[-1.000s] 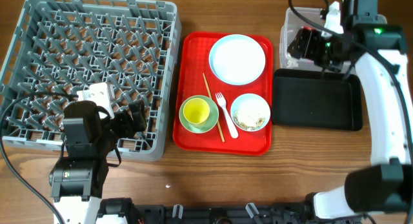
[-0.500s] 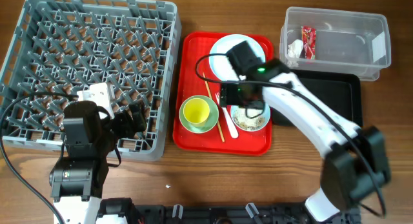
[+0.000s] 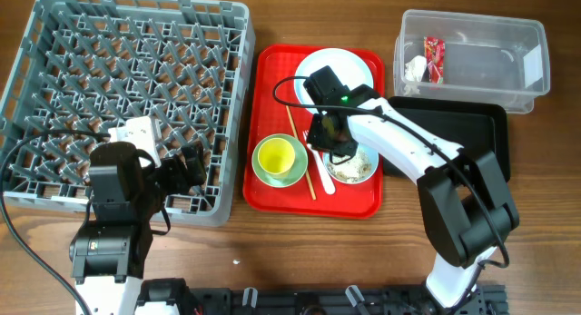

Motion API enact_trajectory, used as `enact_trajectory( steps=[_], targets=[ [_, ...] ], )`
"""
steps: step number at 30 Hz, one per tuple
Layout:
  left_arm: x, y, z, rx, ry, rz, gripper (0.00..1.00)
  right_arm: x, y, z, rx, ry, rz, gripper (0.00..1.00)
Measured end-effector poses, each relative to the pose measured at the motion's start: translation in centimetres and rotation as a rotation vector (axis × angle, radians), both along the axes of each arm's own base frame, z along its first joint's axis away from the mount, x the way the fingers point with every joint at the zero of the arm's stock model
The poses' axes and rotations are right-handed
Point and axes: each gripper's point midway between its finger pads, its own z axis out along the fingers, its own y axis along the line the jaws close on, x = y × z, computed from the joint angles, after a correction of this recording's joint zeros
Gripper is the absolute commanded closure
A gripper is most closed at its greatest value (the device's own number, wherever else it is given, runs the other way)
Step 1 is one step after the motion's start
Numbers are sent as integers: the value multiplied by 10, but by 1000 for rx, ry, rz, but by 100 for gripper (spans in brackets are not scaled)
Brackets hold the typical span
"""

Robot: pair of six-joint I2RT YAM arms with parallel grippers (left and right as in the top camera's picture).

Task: Sort waste into correct bins and load items into the dishwasher rack
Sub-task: 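Grasp the rim of the light-blue rice bowl with the right gripper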

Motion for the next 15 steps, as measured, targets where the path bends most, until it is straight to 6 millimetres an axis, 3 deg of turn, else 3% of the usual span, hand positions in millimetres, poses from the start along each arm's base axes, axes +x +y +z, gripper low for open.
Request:
enact_trajectory(
  steps=[4,11,13,15],
  targets=[
    [0,0,0,0,0,0,0,-3,-2,0,-6,12,-6,96],
    [-2,0,-2,0,11,0,0,-7,-9,1,-58,16,66,96],
    [-2,0,-2,0,12,0,0,-9,-11,8,-72,19,125,96],
    [-2,0,-2,0,12,0,0,-5,-9,37,-51,-46,198,96]
  ],
)
